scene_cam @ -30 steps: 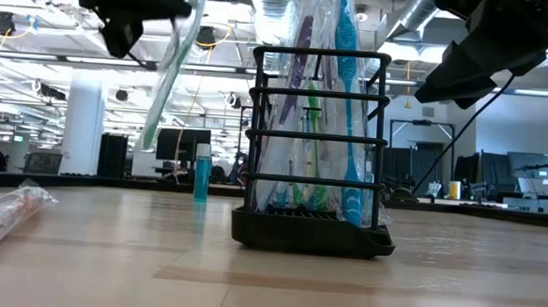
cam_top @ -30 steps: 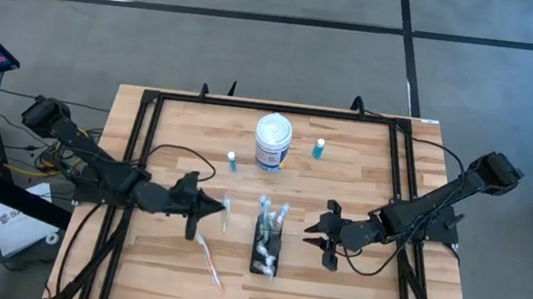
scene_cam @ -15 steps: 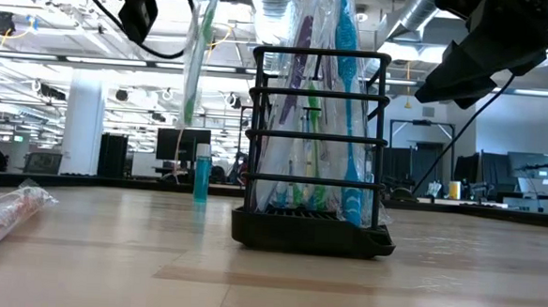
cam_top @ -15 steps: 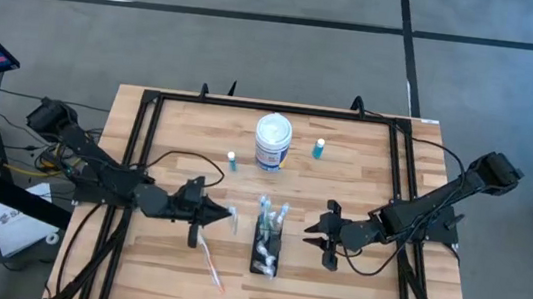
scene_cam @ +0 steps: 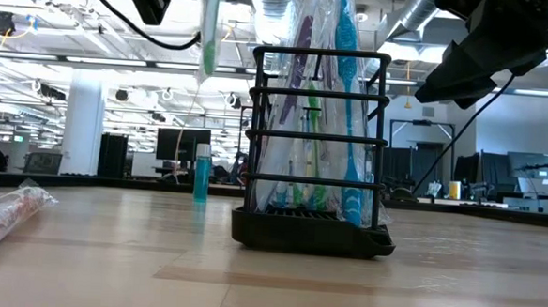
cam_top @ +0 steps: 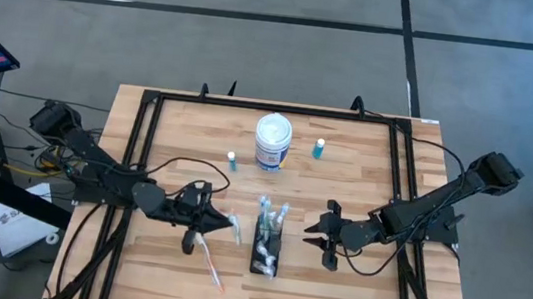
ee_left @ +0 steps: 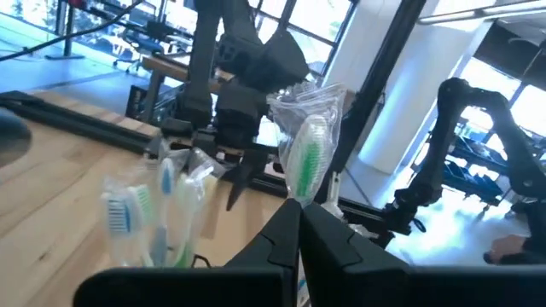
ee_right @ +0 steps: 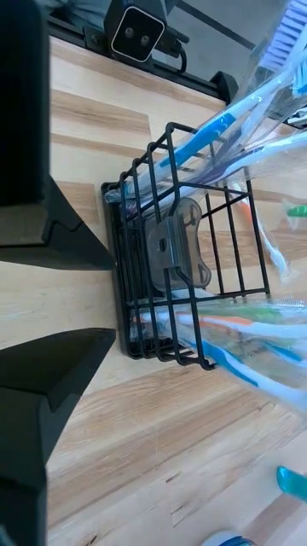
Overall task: Pick & Place toothbrushing station
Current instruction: Put the green toothbrush into the black mesh organizer
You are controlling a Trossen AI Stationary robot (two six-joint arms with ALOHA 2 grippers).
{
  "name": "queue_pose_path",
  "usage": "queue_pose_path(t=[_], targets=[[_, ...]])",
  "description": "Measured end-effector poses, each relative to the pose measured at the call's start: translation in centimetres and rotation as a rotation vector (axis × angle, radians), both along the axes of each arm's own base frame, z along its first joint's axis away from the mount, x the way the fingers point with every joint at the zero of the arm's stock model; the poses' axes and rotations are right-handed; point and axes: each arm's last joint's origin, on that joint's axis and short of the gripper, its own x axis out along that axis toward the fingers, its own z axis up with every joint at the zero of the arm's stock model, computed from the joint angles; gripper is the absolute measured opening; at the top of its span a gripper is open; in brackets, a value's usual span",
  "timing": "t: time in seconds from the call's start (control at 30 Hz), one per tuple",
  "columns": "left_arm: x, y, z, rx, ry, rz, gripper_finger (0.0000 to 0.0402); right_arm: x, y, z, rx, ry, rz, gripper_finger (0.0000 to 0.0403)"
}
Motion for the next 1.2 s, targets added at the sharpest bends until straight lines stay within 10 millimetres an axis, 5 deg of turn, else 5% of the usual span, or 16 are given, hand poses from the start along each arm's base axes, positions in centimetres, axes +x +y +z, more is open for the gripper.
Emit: queue_pose_path(t=[0.7, 1.2], targets=[[3.6, -3.0, 0.3, 0.07, -0.058, -0.135, 0.0, 0.0, 0.0, 0.0, 0.001, -0.002, 0.001, 0.0111], [3.8, -3.0, 0.5, 0.175, -0.077, -0.122, 0.0, 0.0, 0.0, 0.0, 0.001, -0.003, 0.0, 0.0111]])
